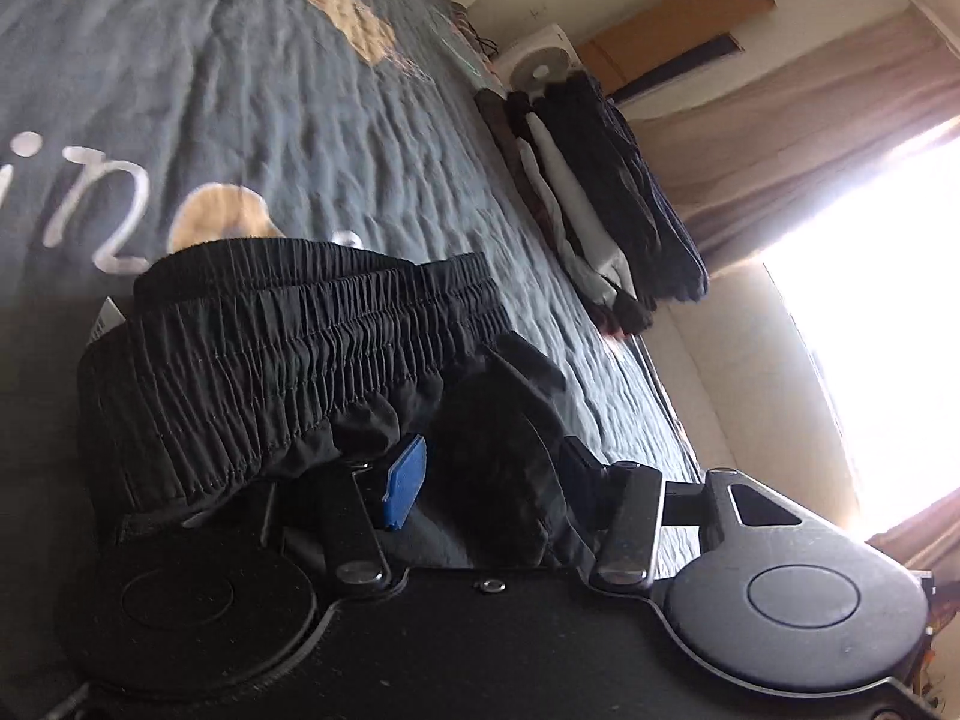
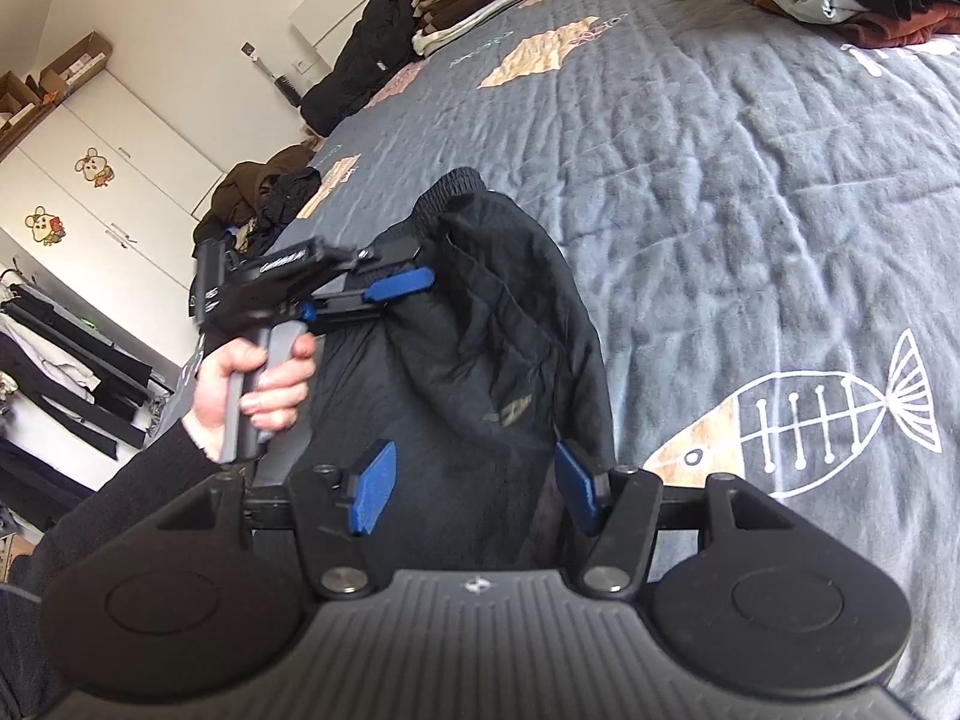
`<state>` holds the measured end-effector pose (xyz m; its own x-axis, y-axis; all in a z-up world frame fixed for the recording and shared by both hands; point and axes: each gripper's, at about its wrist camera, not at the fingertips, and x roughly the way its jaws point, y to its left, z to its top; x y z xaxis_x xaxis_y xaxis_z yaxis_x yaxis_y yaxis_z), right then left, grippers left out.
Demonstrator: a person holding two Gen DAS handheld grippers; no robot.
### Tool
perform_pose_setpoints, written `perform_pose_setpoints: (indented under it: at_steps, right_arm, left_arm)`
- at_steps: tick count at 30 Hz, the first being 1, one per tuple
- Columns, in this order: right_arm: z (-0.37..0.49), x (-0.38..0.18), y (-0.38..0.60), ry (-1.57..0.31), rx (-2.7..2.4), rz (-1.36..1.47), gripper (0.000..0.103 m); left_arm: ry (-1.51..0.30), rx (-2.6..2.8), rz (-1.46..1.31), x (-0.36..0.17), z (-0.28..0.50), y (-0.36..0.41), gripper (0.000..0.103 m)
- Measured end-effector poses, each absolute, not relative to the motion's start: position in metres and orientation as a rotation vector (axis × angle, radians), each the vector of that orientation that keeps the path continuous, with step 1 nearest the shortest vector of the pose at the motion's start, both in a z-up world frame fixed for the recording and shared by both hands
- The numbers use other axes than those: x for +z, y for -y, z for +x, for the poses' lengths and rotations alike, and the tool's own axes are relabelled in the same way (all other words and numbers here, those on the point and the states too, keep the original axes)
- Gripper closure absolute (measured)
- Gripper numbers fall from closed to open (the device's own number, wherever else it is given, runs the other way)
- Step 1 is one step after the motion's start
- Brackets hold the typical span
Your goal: Fold clothes
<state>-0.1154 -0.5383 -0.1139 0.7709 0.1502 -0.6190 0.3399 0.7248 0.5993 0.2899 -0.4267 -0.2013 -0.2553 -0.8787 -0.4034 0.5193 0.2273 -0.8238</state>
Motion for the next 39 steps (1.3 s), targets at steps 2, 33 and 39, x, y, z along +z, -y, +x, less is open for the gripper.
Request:
perform_pose_setpoints:
  at_steps: [2,33,39]
  right_arm:
    - [-0.115,-0.113,0.535,-0.703,-0.102,0.759,0.045]
    - [-0.107,-0.108,0.524,-0.712,-0.057,0.739,0.045]
    - [-0.105,-0.109,0.515,-0.723,-0.038,0.726,0.045]
  left_arm:
    - [-1.234,-1.42,-0.408,-0.197,0.288,0.431,0.047]
    - [-1.376,-1.527,-0.531,-0.205,0.117,0.272,0.019]
    - [-1.325,-1.516,-0.473,-0.201,0.119,0.272,0.027]
